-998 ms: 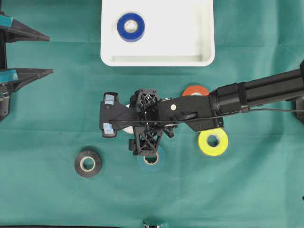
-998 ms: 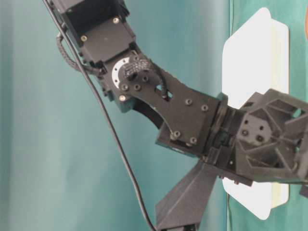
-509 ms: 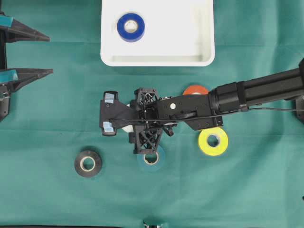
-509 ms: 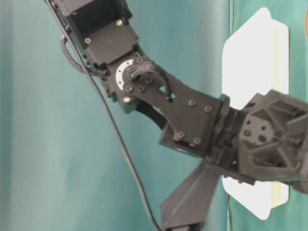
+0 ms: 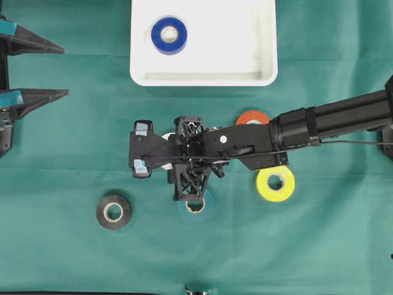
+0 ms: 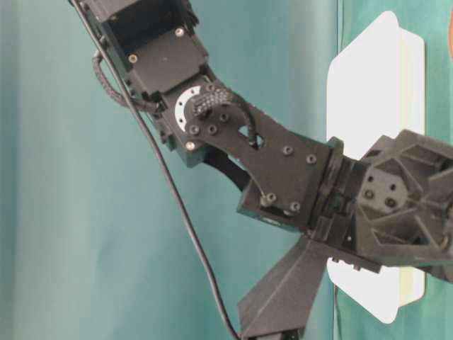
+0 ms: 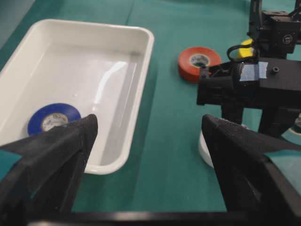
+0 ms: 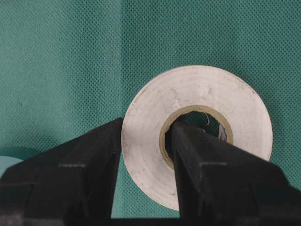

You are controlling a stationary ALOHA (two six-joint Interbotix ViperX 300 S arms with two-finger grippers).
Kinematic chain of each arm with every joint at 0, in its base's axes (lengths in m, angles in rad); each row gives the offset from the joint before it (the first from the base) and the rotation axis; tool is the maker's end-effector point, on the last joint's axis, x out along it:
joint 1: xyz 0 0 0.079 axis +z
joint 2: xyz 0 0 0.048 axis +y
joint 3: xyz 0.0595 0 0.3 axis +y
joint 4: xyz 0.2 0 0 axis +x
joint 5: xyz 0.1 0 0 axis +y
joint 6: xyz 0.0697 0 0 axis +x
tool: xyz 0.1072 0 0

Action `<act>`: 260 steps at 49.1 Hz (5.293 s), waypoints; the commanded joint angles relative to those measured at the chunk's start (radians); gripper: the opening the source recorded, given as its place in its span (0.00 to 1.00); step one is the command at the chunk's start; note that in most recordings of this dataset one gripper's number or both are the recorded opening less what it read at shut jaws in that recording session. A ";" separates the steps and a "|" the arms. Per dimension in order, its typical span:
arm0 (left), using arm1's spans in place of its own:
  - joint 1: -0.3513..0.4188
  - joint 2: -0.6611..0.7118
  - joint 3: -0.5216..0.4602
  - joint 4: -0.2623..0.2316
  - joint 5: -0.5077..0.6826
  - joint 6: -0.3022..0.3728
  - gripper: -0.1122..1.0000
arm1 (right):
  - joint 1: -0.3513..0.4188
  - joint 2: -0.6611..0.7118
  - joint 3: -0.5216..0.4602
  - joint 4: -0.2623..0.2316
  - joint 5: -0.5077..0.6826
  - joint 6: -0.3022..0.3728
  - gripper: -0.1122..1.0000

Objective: Pick up the tape from a random location and place it into the white case.

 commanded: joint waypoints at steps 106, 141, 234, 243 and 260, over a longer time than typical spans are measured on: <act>0.011 0.009 -0.011 0.003 0.003 0.003 0.98 | 0.015 -0.359 -0.307 -0.095 0.592 0.002 0.40; 0.014 0.009 -0.011 0.002 0.003 0.002 0.98 | 0.018 -0.359 -0.307 -0.098 0.601 0.002 0.39; 0.012 0.009 -0.011 0.002 0.005 0.000 0.98 | -0.149 -0.359 -0.298 -0.163 0.601 -0.081 0.39; 0.012 0.009 -0.011 0.002 0.005 0.000 0.98 | -0.227 -0.359 -0.293 -0.160 0.598 -0.118 0.40; 0.012 0.009 -0.011 0.002 0.006 0.002 0.98 | -0.374 -0.359 -0.272 -0.153 0.577 -0.178 0.39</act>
